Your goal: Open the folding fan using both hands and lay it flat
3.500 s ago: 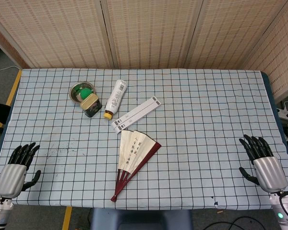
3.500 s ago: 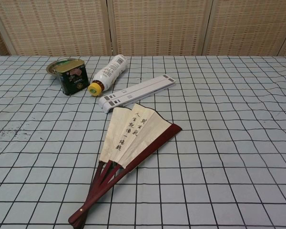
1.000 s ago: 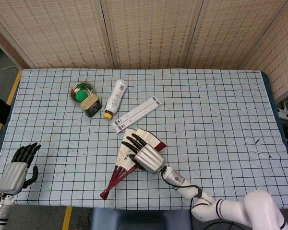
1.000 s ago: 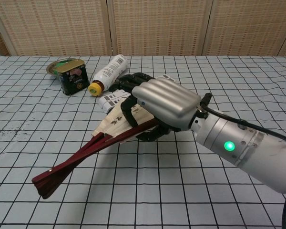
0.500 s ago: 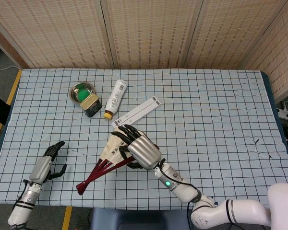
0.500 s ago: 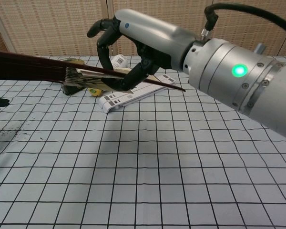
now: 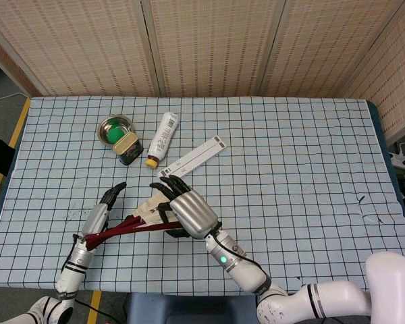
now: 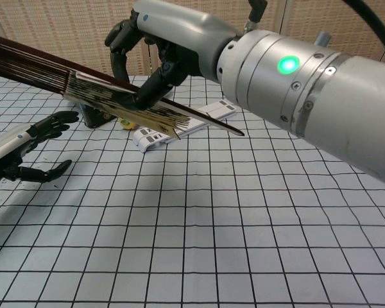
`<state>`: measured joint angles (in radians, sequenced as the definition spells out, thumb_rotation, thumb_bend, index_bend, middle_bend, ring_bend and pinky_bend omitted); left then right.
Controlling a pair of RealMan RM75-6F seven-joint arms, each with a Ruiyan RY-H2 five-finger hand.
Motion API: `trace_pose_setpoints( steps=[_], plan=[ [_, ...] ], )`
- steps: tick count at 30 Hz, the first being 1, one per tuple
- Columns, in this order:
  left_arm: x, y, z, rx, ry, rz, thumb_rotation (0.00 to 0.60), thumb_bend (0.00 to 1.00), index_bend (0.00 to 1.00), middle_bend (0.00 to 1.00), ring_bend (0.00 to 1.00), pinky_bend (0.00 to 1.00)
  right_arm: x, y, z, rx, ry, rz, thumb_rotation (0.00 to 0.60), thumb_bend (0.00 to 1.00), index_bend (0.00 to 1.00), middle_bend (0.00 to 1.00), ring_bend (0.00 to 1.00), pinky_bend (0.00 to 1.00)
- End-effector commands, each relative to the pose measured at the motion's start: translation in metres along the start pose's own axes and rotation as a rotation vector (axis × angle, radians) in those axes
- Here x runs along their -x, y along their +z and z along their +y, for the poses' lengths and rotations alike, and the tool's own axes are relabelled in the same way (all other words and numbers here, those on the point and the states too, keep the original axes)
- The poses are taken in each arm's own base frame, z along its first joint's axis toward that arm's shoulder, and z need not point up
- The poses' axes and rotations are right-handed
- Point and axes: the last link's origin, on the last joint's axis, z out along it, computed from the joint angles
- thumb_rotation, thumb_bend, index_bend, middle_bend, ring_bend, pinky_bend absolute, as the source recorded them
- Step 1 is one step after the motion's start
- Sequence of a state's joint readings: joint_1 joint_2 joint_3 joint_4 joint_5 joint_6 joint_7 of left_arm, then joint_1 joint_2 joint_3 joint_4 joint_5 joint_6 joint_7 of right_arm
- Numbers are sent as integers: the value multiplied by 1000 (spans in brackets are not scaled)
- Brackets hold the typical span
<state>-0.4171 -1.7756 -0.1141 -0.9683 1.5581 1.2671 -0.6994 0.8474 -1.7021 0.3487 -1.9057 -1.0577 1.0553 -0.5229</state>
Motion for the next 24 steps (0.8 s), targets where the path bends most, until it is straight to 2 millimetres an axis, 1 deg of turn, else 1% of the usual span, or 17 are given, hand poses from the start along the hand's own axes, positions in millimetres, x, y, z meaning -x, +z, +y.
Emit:
trace_pose_setpoints(
  steps=[1, 6, 10, 12, 13, 16, 18, 19, 20, 21, 22, 24],
  plan=[
    [9, 12, 24, 63, -221, 5, 600, 418, 0, 0, 0, 0, 4, 4, 1, 6, 2, -15, 600, 706, 731, 103, 0, 0],
    [1, 25, 40, 111, -288, 7, 600, 417, 0, 0, 0, 0, 12, 8, 2, 11, 24, -42, 600, 707, 731, 103, 0, 0],
    [0, 20, 52, 145, -332, -27, 600, 417, 3, 0, 0, 0, 14, 11, 1, 5, 28, -38, 600, 707, 731, 103, 0, 0],
    [1, 17, 55, 158, -308, -37, 600, 413, 32, 0, 0, 0, 14, 13, 1, 3, 28, -33, 600, 707, 731, 103, 0, 0],
    [2, 15, 56, 161, -312, -40, 600, 412, 63, 0, 0, 0, 14, 14, 1, 2, 29, -31, 600, 707, 731, 103, 0, 0],
    [5, 12, 58, 167, -310, -53, 600, 409, 192, 0, 0, 0, 15, 16, 2, 4, 31, -32, 600, 706, 731, 103, 0, 0],
    [6, 11, 58, 173, -272, -53, 600, 418, 401, 0, 0, 0, 16, 17, 2, 7, 30, -31, 600, 706, 731, 103, 0, 0],
    [7, 11, 58, 178, -252, -51, 600, 426, 466, 0, 0, 0, 16, 17, 2, 8, 31, -29, 600, 706, 731, 103, 0, 0],
    [8, 12, 58, 181, -242, -48, 600, 443, 552, 0, 0, 0, 16, 17, 2, 8, 33, -28, 600, 706, 731, 103, 0, 0],
    [10, 13, 59, 180, -239, -48, 600, 463, 617, 2, 0, 0, 16, 17, 2, 8, 37, -27, 600, 706, 731, 103, 0, 0],
    [11, 14, 59, 179, -234, -47, 600, 479, 653, 7, 0, 0, 16, 17, 2, 7, 38, -26, 600, 706, 731, 103, 0, 0],
    [12, 14, 58, 169, -224, -32, 600, 525, 753, 56, 0, 0, 14, 17, 2, 5, 39, -21, 600, 707, 730, 103, 0, 0]
  ],
)
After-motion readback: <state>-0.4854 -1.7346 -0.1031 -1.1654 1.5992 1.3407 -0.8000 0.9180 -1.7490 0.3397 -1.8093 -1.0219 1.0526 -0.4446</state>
